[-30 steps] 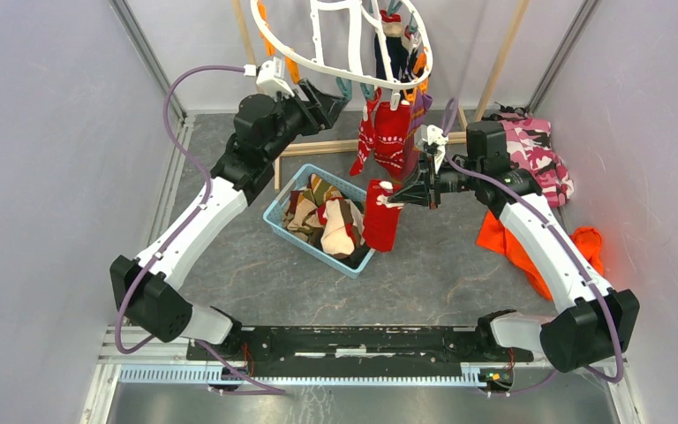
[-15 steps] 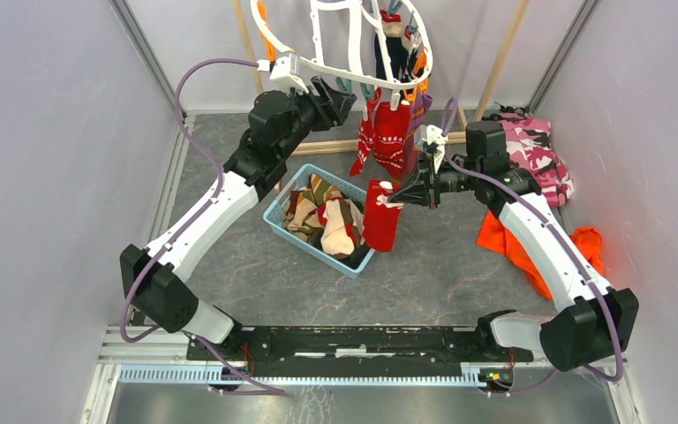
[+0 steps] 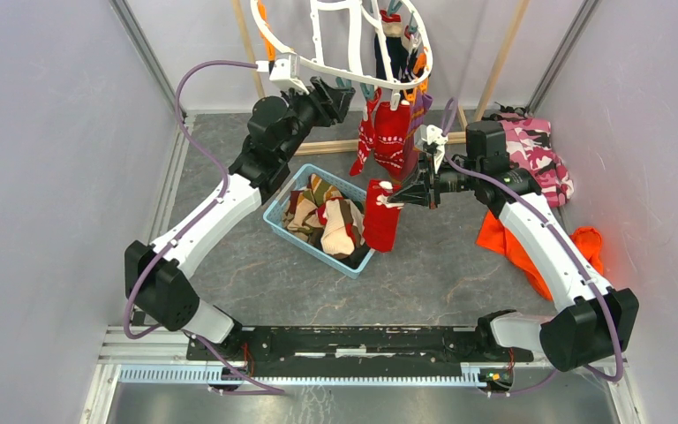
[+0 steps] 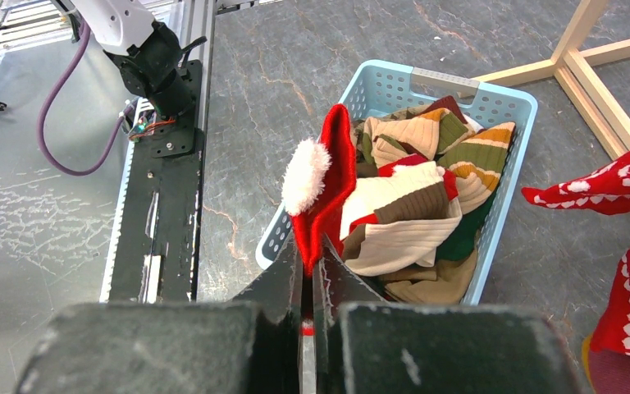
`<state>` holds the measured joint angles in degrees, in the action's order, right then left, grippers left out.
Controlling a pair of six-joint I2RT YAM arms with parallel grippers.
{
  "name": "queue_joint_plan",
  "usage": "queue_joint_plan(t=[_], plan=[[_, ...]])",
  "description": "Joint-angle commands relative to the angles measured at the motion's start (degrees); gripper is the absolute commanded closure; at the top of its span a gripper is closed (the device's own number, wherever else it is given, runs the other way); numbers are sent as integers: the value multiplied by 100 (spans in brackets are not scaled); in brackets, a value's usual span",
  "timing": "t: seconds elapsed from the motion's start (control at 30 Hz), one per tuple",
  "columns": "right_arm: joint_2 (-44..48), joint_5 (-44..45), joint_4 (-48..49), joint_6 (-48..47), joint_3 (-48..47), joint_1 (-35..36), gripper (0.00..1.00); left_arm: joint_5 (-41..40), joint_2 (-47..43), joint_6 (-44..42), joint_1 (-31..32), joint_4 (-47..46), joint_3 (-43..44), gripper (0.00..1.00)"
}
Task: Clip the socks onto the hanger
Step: Open the clamp at the hanger.
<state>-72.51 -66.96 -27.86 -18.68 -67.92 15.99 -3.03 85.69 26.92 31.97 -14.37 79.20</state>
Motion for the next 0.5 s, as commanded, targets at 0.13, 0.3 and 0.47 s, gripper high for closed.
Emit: queue_joint_plan(t=[0.13, 0.3, 0.47], plan=[[26, -72, 79, 16, -269, -31, 100, -154, 98, -336, 20, -505, 237, 40], [18, -72, 79, 13, -292, -30, 100, -158, 236, -351, 20, -497, 367, 41], [3, -80, 57, 13, -309, -21, 100, -124, 314, -366, 20, -579, 431, 43]])
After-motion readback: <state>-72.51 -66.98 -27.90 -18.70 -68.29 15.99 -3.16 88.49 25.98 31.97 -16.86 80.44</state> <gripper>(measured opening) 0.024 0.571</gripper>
